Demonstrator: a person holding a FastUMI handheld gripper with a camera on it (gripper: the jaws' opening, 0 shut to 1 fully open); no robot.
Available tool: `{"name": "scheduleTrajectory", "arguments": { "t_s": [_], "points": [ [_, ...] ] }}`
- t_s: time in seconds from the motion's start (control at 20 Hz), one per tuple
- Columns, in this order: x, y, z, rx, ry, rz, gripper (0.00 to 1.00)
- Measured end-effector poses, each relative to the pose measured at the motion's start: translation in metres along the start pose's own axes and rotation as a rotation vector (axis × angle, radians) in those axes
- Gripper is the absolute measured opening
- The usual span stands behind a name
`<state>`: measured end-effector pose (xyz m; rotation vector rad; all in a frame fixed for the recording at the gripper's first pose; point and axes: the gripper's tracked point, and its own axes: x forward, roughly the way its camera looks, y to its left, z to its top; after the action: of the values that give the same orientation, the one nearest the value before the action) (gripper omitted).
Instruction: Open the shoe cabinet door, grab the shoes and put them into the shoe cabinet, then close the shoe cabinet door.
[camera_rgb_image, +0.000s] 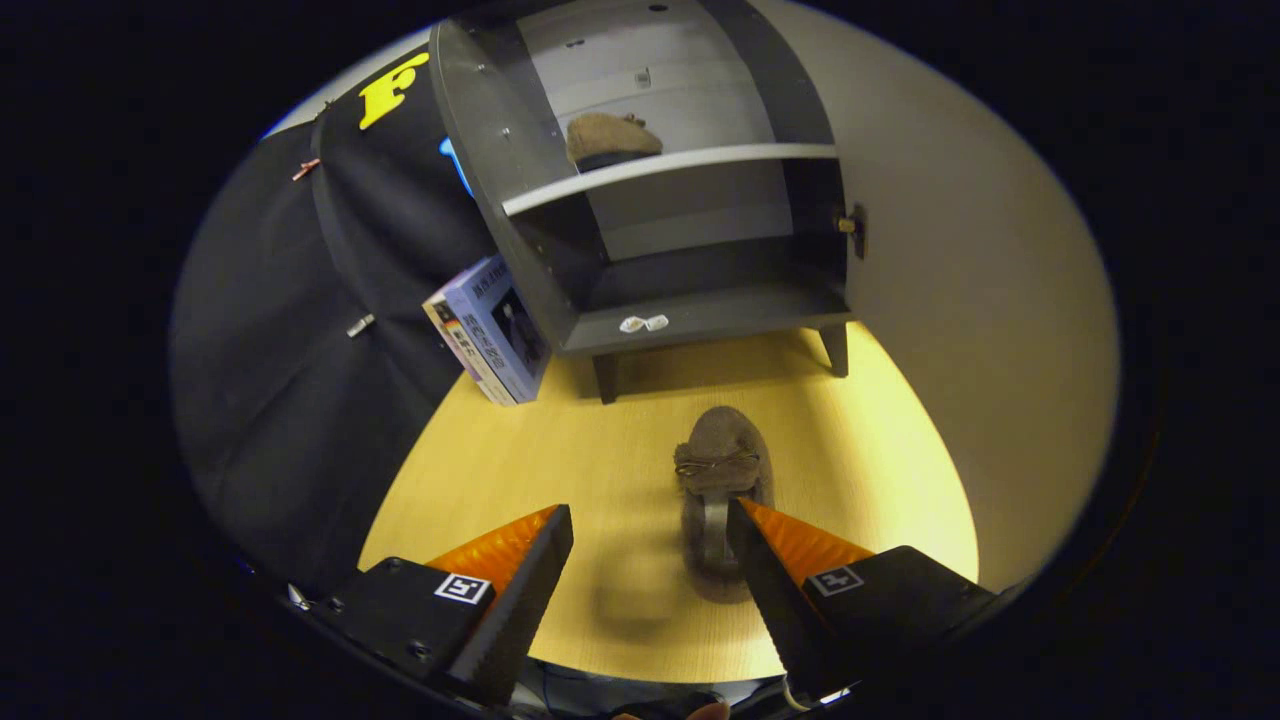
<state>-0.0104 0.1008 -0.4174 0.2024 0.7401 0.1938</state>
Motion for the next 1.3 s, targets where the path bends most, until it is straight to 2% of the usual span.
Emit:
{"name": "scheduleTrajectory", "arguments": {
  "t_s": [0.2, 0.4, 0.6, 0.75, 0.85, 1.05, 1.3],
  "points": [
    [0.056, -0.007, -0.033, 0.018, 0.093, -0.032, 0.99],
    [0.1, -0.024, -0.043, 0.015, 0.096, -0.09, 0.99],
    [0.135, -0.041, -0.038, -0.067, 0.017, -0.179, 0.7],
    [0.147, -0.048, -0.026, -0.121, -0.072, -0.203, 0.46],
    [0.143, -0.045, -0.021, -0.12, -0.115, -0.182, 0.13],
    [0.117, -0.041, -0.003, -0.126, -0.171, -0.155, 0.13],
    [0.067, -0.028, 0.043, -0.132, -0.244, -0.113, 0.13]
  ]
}}
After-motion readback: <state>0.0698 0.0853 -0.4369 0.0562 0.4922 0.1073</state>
